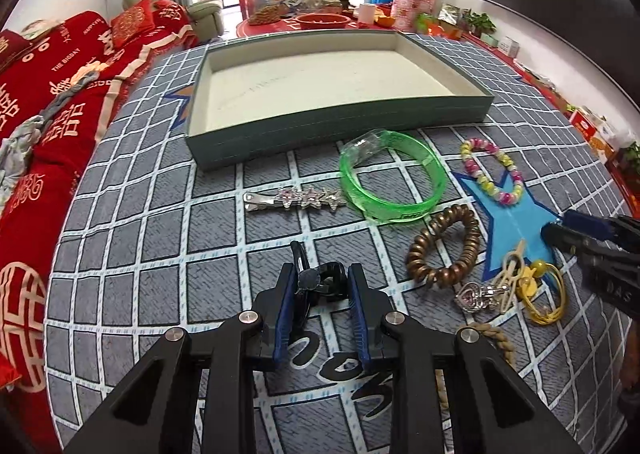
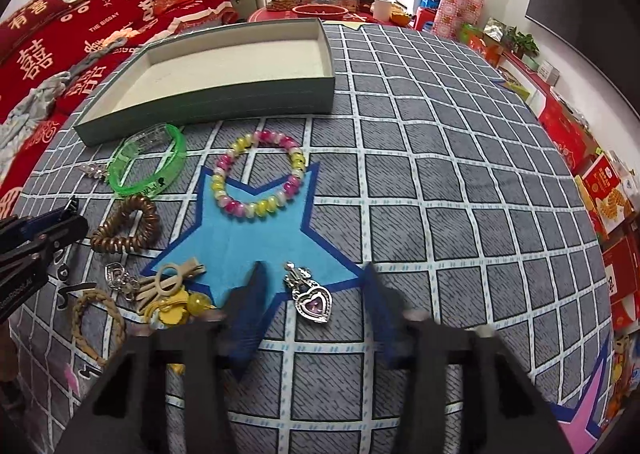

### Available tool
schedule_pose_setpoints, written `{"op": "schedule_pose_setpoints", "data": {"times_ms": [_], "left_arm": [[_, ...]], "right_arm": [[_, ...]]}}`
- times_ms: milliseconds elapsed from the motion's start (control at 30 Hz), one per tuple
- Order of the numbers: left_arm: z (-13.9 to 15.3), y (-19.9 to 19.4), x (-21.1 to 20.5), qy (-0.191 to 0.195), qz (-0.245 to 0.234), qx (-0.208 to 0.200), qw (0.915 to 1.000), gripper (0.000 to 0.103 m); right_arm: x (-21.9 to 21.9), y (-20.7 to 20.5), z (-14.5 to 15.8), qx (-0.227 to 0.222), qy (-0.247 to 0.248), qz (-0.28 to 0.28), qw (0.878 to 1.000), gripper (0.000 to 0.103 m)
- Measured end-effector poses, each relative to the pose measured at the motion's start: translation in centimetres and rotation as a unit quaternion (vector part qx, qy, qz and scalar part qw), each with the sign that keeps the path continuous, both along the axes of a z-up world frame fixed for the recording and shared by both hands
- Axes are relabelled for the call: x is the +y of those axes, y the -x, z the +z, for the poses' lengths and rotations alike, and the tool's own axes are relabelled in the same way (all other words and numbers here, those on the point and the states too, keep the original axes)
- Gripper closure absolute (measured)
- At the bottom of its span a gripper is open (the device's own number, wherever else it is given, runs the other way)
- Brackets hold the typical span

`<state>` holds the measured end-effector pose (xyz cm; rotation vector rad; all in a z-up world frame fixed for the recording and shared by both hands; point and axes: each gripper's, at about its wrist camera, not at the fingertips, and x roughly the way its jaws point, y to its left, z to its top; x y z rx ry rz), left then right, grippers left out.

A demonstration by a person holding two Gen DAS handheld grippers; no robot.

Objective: Organize jewelry
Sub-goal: 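Carry both held items into the tray and open both tools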

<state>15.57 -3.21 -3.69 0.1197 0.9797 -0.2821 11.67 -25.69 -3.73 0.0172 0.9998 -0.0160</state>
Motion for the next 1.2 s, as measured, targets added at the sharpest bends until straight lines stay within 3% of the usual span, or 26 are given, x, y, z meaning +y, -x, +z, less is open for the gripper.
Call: {"op": "schedule_pose_setpoints", "data": {"times_ms": [33,133,400,500,833,1000,1200], "left_arm": [[0.1,0.0,-0.1,0.005,-0.003,0.002,1.0,0.065],[0.5,0.1,-0.1,0.023,-0.011,0.009,0.9996,0.066],[4.4,-0.2,0.4,0.056,-0.018,-0.003,0.9983,0.066],[6.6,-1.3,0.7,0.071,-0.014,-0.011,0.9973,0.066],[12.0,-10.6,0.6,0.069,0.029,-0.051,0.9959,0.066],[11.7,-15.6,0.0,0.055,0.044,-0.065,0.9954,0.066],[7.4,-21.0,-0.3,0.036,0.06,-0.039,0.9968,0.066]], "right_arm": [[0.1,0.0,0.0,0.002,0.002,-0.001,1.0,0.086],[-0.1,-0.2,0.1,0.005,-0.003,-0.008,1.0,0.086],[-3.2,-1.4,3.5,-0.007,-0.131,-0.021,0.991,0.086],[-3.7,-2.7,5.0,-0.014,-0.158,-0.019,0.987,0.086],[-3.3,-11.5,10.2,-0.027,-0.186,0.001,0.982,0.086],[-2.2,-17.6,11.2,-0.027,-0.184,0.008,0.983,0.086],[-0.5,-23.0,9.1,-0.011,-0.181,0.01,0.983,0.086]]}}
